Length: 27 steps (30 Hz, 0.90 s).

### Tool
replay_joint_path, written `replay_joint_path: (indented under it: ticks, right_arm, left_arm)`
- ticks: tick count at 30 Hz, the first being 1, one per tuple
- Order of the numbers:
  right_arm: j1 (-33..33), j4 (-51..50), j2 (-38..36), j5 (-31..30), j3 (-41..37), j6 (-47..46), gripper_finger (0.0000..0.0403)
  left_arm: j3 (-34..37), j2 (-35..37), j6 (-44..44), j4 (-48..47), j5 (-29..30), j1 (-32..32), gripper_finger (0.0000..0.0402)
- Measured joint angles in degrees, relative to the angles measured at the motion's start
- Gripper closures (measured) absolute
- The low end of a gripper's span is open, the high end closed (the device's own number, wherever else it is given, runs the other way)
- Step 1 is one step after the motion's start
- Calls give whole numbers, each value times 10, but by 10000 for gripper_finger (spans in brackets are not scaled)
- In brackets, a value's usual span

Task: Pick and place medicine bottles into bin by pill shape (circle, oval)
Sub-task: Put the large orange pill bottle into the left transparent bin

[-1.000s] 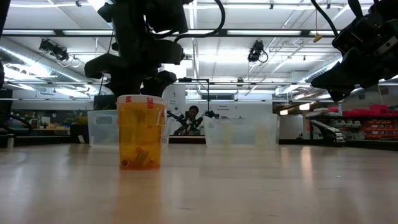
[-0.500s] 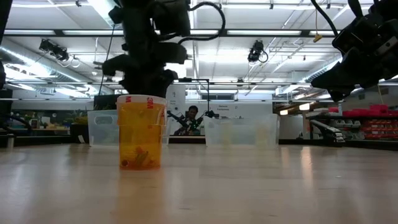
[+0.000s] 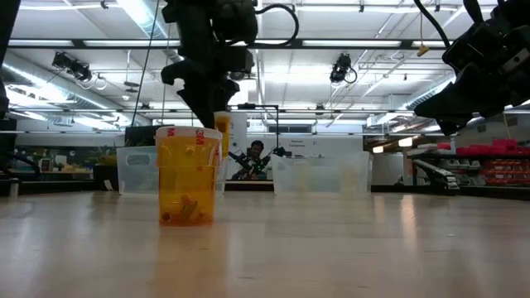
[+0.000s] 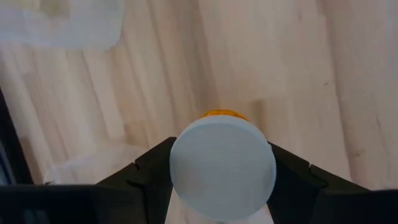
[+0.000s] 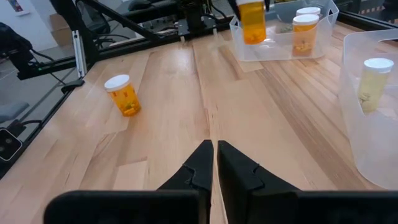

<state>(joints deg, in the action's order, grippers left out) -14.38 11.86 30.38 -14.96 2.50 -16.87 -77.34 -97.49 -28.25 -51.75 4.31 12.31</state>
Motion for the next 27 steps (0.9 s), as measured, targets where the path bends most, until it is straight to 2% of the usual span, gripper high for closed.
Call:
replay_joint_path:
  ticks: [12,17,23,27]
  right_arm:
    - [0,-1,0,0,0,0,372]
    - [0,-3,0,0,0,0,372]
    - [0,-3,0,0,0,0,372]
    - [0,-3,0,0,0,0,372]
  left_arm:
    - [-8,20,-9,-52,0,60,186]
    - [-8,33,8,-91,0,76,193]
    - [-8,39,24,-136,0,93,181]
    - [-5,39,35,-155,0,106,191]
